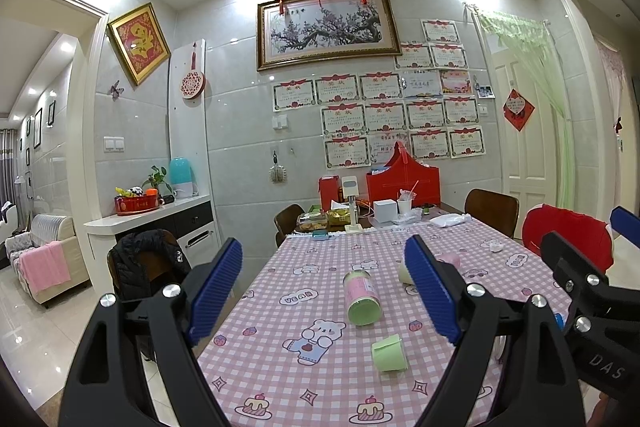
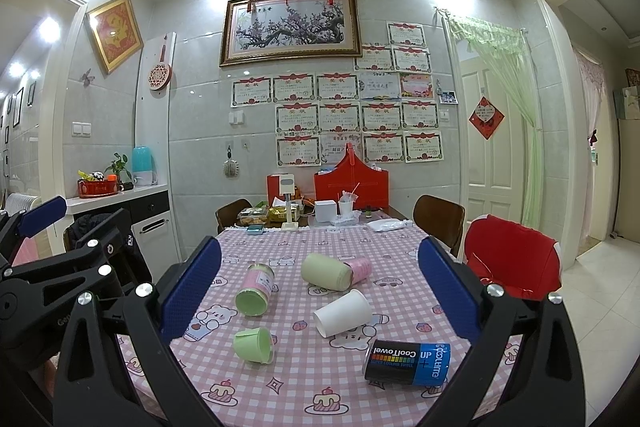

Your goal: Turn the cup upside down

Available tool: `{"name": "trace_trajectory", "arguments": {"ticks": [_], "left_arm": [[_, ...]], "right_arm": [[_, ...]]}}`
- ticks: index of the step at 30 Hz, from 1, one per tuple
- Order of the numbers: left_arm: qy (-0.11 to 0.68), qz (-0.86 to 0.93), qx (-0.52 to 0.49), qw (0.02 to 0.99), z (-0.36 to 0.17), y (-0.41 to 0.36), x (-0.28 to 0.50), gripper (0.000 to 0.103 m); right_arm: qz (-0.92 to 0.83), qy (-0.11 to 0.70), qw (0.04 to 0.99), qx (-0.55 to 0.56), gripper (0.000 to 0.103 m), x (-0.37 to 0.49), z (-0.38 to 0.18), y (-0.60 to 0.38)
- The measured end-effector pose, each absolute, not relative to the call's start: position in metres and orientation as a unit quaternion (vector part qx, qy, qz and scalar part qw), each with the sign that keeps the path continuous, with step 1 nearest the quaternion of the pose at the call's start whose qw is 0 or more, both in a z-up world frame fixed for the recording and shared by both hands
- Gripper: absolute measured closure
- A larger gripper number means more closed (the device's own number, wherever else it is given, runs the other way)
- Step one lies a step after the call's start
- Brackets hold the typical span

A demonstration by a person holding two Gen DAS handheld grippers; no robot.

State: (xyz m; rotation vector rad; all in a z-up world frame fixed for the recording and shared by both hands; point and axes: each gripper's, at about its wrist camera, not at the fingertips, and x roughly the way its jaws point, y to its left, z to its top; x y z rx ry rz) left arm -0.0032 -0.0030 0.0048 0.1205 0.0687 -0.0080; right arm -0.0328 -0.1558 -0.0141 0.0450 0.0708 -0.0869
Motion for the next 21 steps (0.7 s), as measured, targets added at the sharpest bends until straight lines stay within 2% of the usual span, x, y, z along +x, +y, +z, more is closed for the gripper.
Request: {"name": "trace_trajectory", "arguments": {"ticks": [21], "left_arm": [[0.037,-0.004,0.061,0.997,0.0013,-0.0043,-0.0017,0.021]], "right_arm": [[-0.043,0.038,0.998,0.023,0.008,-0.0329,-0.0152,-0.1579]]}}
